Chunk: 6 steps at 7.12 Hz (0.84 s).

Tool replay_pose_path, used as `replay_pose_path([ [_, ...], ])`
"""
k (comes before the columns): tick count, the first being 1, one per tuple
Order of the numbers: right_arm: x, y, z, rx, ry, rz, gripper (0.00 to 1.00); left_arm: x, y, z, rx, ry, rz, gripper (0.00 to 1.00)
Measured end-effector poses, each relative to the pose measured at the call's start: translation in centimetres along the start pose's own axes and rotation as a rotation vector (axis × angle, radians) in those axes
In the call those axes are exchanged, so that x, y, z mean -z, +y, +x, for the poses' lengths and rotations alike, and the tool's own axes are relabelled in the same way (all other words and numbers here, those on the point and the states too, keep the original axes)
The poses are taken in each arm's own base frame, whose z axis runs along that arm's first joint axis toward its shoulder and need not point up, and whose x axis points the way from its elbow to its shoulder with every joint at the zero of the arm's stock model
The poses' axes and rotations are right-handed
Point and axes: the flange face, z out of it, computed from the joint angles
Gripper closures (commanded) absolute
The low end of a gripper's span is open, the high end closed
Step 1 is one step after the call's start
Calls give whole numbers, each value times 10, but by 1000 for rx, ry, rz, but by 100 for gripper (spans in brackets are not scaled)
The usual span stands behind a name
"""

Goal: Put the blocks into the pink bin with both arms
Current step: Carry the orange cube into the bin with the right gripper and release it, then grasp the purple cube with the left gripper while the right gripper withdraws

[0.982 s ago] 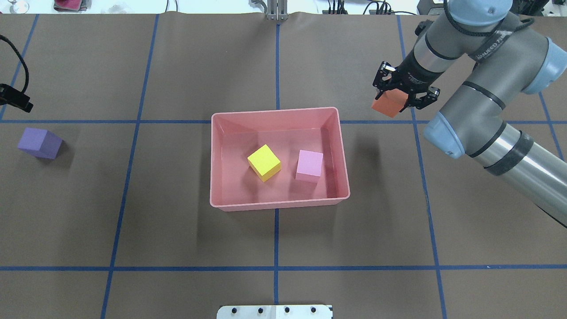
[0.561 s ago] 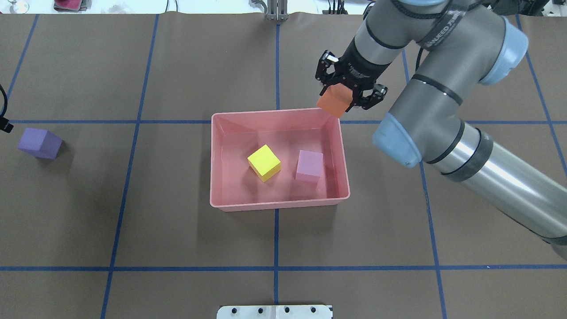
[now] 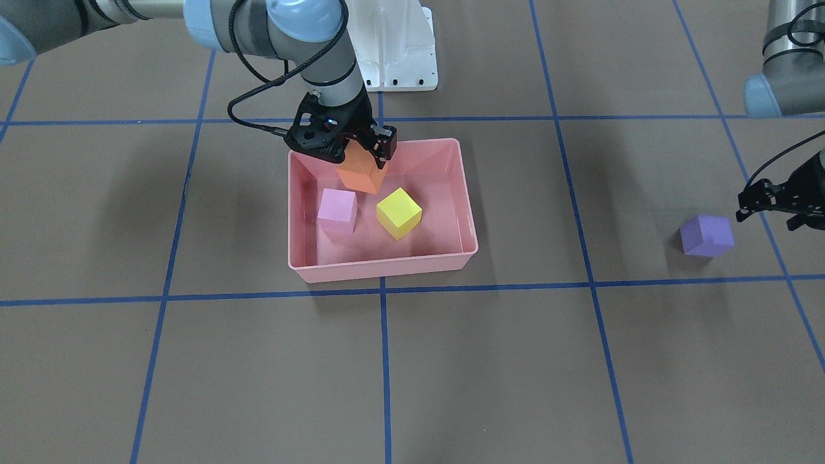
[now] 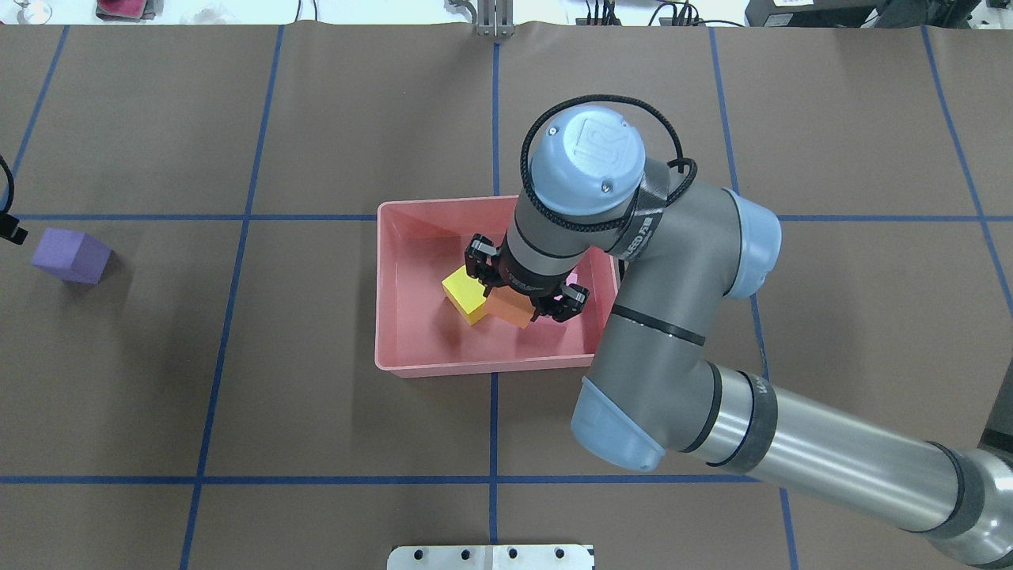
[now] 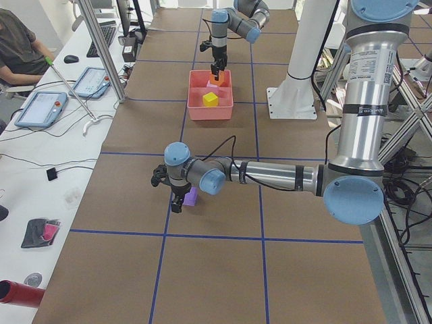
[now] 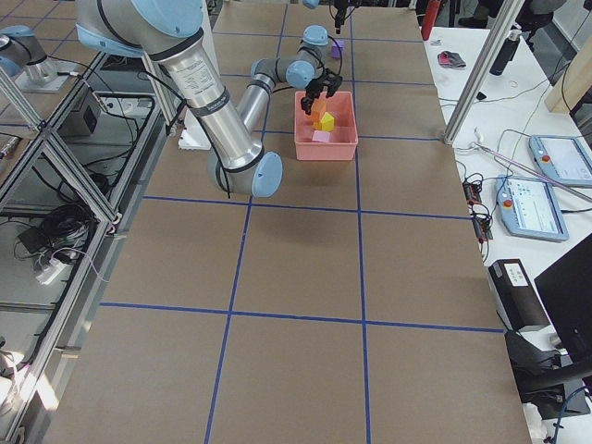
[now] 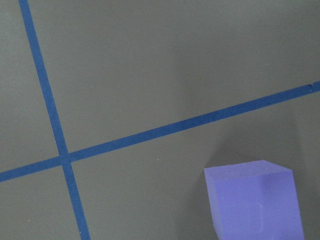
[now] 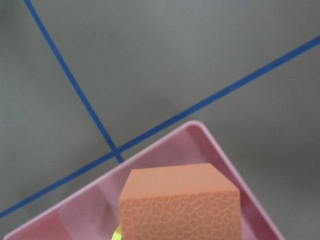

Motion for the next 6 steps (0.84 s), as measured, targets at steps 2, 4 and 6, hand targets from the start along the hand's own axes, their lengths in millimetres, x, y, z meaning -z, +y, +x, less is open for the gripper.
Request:
replay_pose_path([
  [2, -24, 23, 5, 18, 30, -12, 87, 1, -3, 7, 39, 8, 4, 1],
  [4, -32, 30, 8, 24, 41, -20, 1, -19, 0, 34, 85, 37, -38, 1],
  [6, -35, 29, 11, 25, 47, -21, 0, -42, 1, 63, 121, 56, -67, 1],
])
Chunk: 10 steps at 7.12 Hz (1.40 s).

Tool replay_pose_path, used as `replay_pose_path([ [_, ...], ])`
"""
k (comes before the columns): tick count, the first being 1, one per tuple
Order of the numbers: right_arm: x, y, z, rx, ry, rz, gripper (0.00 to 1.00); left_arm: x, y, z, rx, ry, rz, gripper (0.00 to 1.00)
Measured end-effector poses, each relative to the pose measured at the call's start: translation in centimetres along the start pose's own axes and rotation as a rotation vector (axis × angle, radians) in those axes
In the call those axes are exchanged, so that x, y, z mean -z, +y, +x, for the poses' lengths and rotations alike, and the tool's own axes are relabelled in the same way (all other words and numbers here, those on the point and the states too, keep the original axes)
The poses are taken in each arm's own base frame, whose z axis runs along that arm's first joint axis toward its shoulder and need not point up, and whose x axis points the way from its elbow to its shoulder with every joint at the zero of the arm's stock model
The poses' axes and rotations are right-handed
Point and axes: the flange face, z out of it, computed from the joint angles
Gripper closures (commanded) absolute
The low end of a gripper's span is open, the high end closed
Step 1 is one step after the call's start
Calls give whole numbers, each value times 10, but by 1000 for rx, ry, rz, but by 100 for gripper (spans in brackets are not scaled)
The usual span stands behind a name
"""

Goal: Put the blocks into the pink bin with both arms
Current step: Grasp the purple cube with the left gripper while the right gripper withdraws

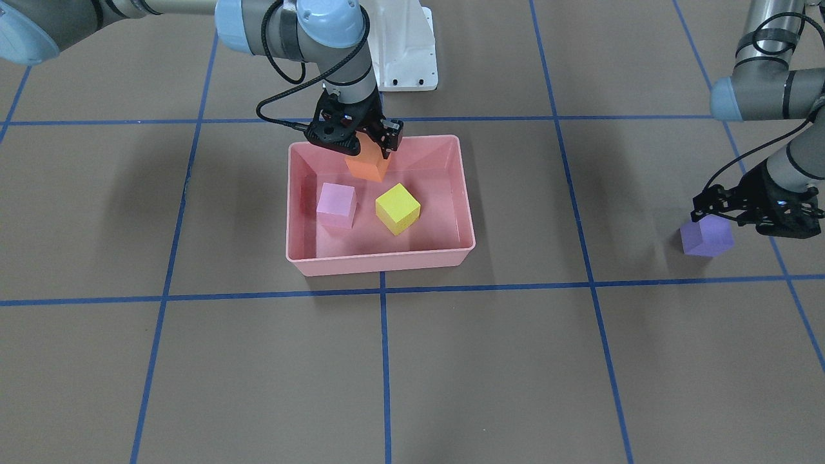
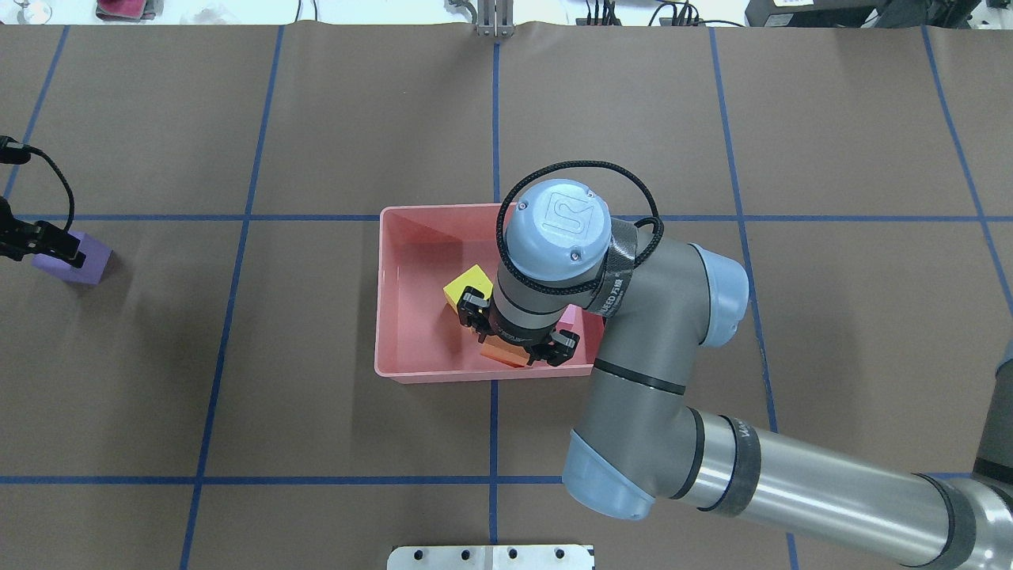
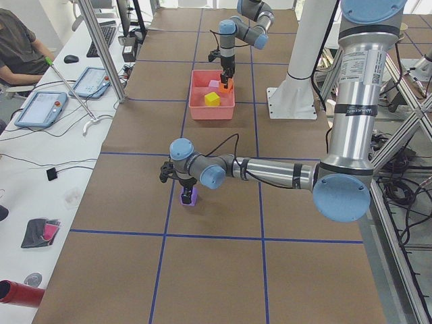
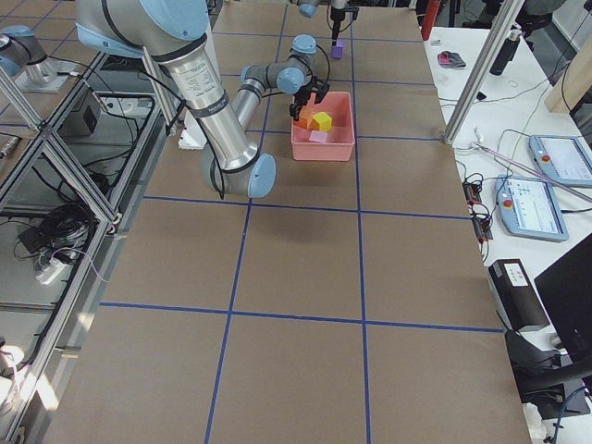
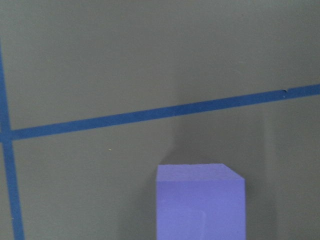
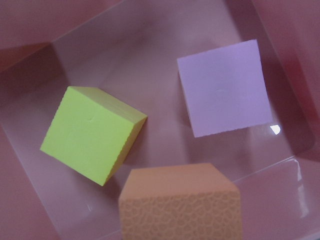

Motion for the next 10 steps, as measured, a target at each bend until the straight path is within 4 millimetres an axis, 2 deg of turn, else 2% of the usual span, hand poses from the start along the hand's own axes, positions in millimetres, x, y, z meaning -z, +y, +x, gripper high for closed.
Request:
replay_pose_path([
  [2, 1, -3, 3, 5, -1, 3, 0, -13, -5, 15, -16, -10, -6, 1],
  [3, 2, -6, 4, 4, -3, 6, 0, -17, -6, 15, -39, -18, -8, 10],
  [4, 4, -8, 4, 3, -5, 9, 0, -20, -8, 14, -57, -22, -11, 58],
  [5, 8, -11, 4, 0, -9, 11, 0, -22, -10, 14, -65, -24, -13, 100],
  [7, 31, -37, 17, -26, -35, 32, 0, -21, -16, 19, -69, -20, -10, 100],
  [8, 49, -59, 37, -46, -50, 55, 0, -12, -25, 33, -66, -7, 0, 100],
  [9, 71, -89, 65, -48, -62, 77, 0, 12, -38, 66, -27, 22, 10, 100],
  [10, 92, -123, 100, -17, -60, 88, 0, 50, -47, 112, 47, 57, 16, 100],
])
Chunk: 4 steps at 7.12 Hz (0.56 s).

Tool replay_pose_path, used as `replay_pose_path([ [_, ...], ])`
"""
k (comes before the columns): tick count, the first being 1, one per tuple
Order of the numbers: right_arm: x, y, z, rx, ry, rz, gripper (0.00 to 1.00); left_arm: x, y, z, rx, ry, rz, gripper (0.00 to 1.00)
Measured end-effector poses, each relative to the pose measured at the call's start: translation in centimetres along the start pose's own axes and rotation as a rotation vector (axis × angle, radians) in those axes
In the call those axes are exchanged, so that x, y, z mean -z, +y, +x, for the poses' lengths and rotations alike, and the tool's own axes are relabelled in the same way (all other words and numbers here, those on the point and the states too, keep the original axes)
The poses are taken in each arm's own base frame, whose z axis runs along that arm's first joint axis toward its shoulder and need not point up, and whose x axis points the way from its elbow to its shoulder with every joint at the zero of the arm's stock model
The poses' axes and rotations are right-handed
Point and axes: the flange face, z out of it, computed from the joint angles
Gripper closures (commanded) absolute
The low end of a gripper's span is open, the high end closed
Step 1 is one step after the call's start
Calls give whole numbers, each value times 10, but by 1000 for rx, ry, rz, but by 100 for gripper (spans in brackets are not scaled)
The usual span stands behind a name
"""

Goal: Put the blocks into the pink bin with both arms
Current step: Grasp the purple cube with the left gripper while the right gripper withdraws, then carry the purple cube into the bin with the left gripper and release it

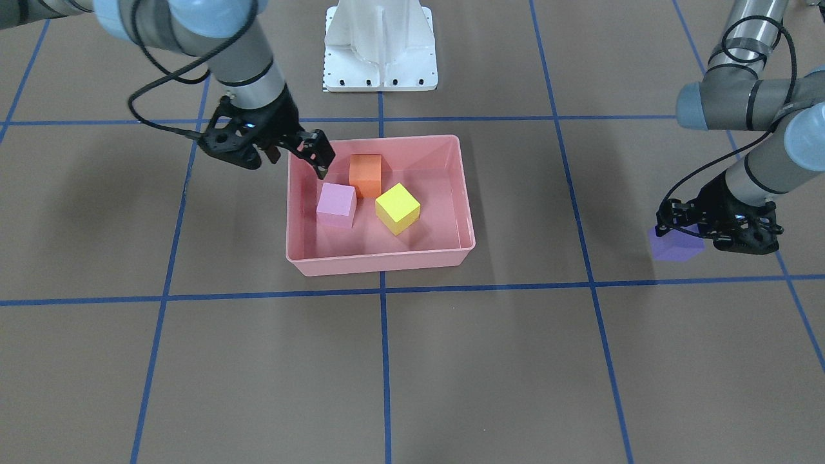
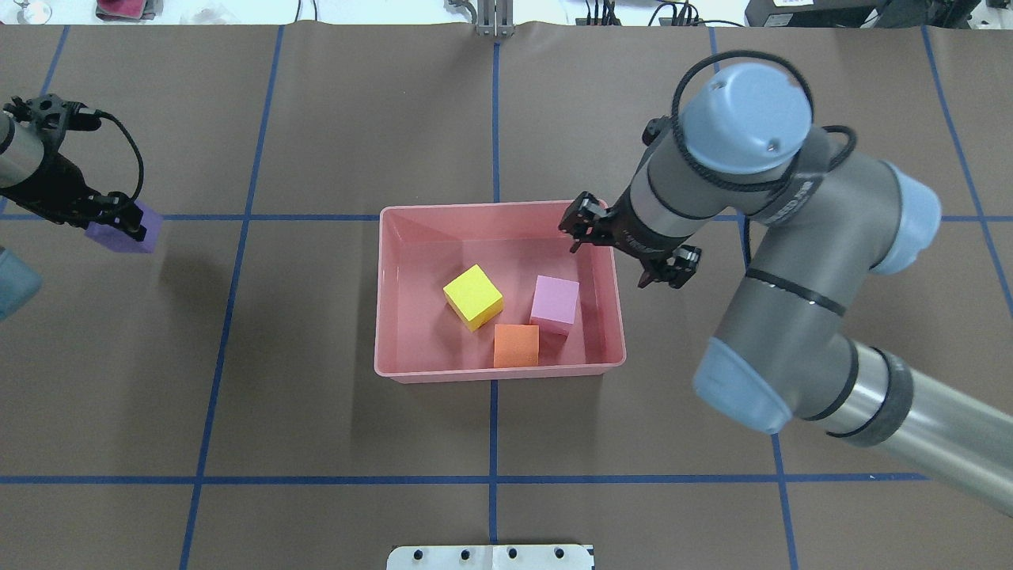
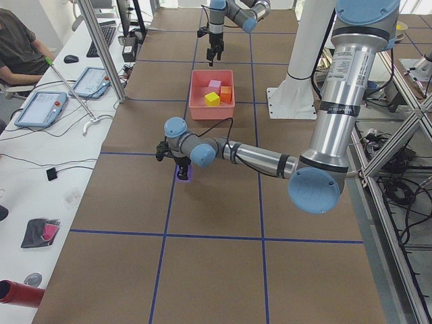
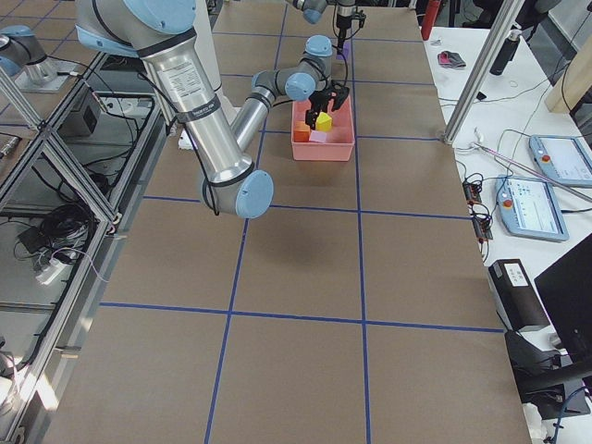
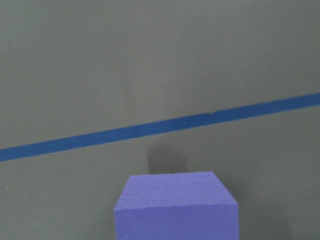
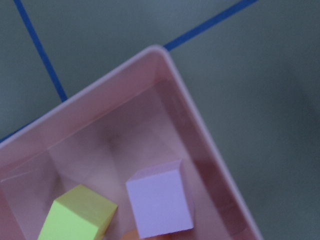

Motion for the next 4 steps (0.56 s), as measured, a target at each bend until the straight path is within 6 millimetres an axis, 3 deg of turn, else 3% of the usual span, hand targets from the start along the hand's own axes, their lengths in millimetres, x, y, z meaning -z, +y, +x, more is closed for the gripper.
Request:
replay_pose_path([
  [1, 10, -37, 37, 45, 21, 12, 0, 37, 5, 63, 82, 41, 7, 100],
  [2, 13, -68, 71, 101, 51, 28, 0, 56, 23, 139, 153, 98, -4, 100],
  [4, 13, -114, 128, 194, 117, 50, 0, 65, 59, 283, 256, 163, -54, 100],
])
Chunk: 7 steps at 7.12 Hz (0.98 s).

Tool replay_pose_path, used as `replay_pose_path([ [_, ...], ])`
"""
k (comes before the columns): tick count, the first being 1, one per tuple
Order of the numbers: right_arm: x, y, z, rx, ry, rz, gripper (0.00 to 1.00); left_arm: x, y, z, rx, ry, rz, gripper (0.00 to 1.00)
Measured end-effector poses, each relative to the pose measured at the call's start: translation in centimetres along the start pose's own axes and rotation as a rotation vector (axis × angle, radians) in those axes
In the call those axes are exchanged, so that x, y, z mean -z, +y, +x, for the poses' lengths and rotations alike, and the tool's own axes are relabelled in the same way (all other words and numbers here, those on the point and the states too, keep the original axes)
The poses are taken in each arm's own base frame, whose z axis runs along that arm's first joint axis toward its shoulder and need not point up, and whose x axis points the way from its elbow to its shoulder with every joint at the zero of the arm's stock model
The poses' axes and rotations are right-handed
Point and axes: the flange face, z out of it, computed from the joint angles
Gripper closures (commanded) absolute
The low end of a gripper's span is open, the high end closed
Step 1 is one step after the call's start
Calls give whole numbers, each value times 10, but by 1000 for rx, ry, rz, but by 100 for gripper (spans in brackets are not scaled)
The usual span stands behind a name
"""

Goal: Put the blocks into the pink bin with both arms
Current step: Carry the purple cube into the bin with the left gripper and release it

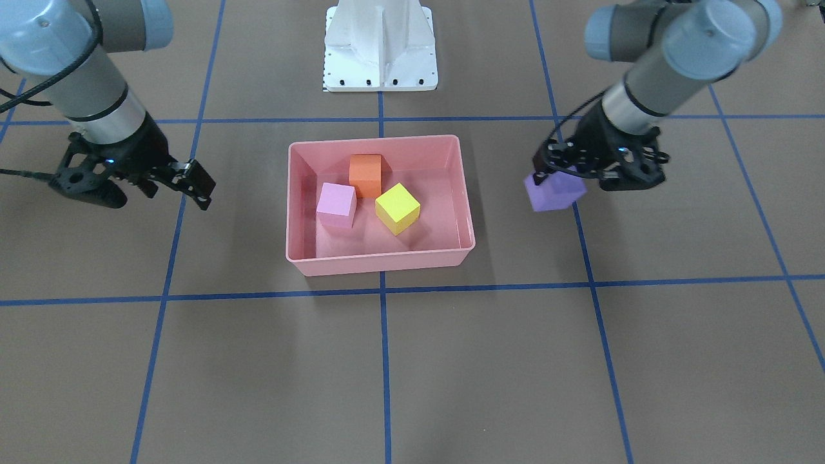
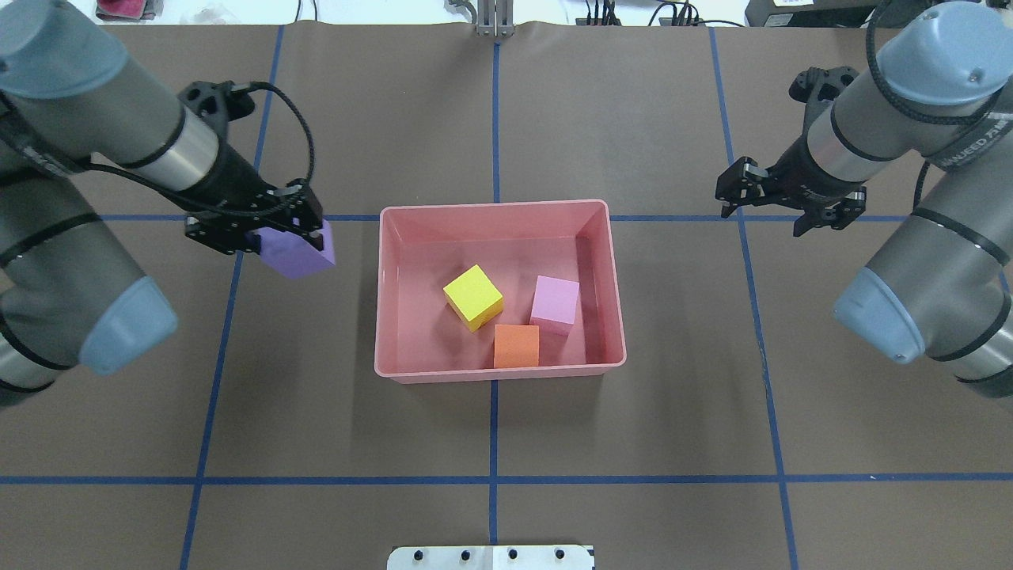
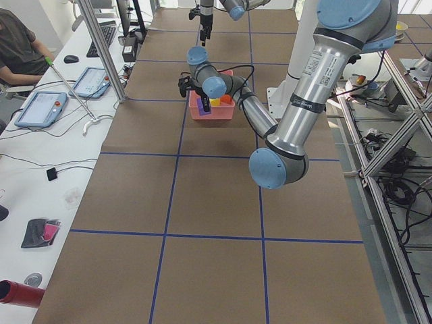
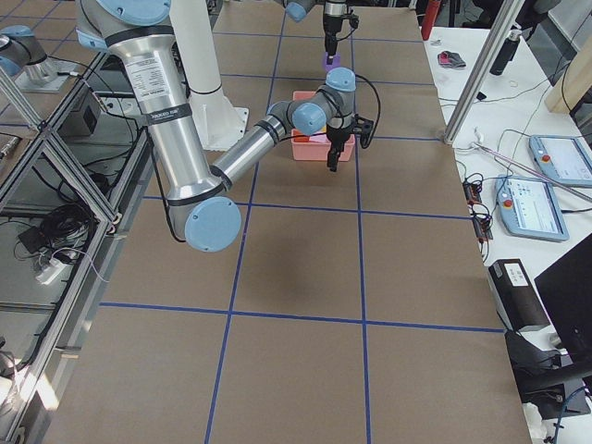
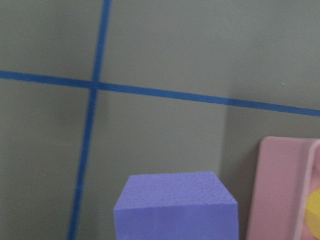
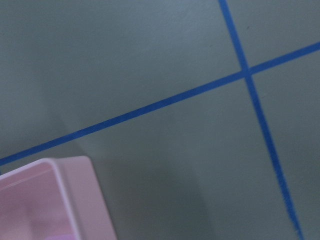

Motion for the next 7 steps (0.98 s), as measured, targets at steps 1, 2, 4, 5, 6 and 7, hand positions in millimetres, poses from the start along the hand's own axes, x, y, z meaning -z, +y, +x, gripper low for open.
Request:
replay_pose_path([
  [1, -4, -9, 21, 27, 23, 3, 0, -18, 33, 46, 13, -20, -8, 100],
  [2, -8, -14, 33, 38, 39, 1, 0, -38, 59, 70, 7, -51, -11, 100],
  [4, -15, -19, 39, 41, 53, -4, 0, -75, 83, 82, -9, -109, -8, 100],
  [5, -21, -22, 42, 40, 52, -2, 0, -87, 83, 84, -10, -127, -6, 100],
  [6, -26, -25, 43, 42, 45, 2, 0, -95, 80, 88, -9, -139, -2, 82],
  [7, -30, -27, 45, 43, 40, 4, 0, -102, 76, 91, -5, -150, 0, 62],
])
